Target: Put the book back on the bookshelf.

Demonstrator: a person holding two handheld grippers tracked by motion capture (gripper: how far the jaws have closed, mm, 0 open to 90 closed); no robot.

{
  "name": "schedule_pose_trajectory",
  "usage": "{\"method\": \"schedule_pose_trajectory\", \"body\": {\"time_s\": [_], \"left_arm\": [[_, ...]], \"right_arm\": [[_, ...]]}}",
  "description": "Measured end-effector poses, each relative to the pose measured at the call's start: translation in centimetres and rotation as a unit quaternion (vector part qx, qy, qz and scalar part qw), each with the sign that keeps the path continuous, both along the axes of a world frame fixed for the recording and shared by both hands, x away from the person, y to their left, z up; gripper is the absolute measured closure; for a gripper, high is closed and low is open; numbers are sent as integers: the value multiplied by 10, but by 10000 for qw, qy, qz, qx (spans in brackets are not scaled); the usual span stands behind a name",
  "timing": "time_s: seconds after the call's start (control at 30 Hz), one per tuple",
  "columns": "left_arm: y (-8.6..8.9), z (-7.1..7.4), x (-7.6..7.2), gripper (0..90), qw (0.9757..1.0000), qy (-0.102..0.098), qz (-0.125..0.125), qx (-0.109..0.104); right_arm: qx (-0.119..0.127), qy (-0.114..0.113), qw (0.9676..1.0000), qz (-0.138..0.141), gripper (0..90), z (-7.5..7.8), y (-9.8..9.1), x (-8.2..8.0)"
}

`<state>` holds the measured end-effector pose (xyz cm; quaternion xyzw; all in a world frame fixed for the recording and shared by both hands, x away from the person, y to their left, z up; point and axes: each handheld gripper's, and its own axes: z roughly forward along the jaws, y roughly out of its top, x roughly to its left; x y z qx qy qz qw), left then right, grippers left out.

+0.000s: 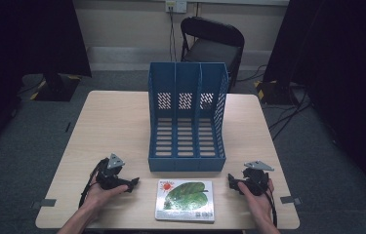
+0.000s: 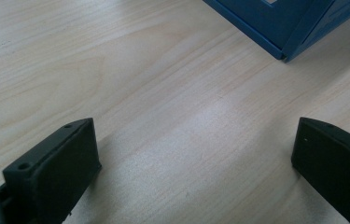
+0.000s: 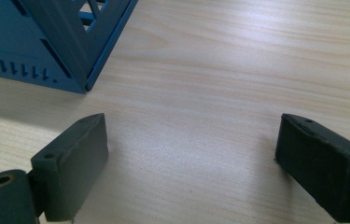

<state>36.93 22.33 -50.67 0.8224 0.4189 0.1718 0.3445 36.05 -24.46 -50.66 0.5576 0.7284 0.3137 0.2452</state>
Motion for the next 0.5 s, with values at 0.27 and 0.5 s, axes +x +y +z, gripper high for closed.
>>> {"method": "schedule_pose_trajectory", "body": {"time_s": [0.27,0.5], "left_arm": [[3,8,1,158,9995,215,88,-218],[3,13,-3,283,9986,405,-57,-324]], "right_arm": [[248,15,9995,-188,147,3,-3,-2],[306,-149,9994,-101,178,13,-7,-8]]}}
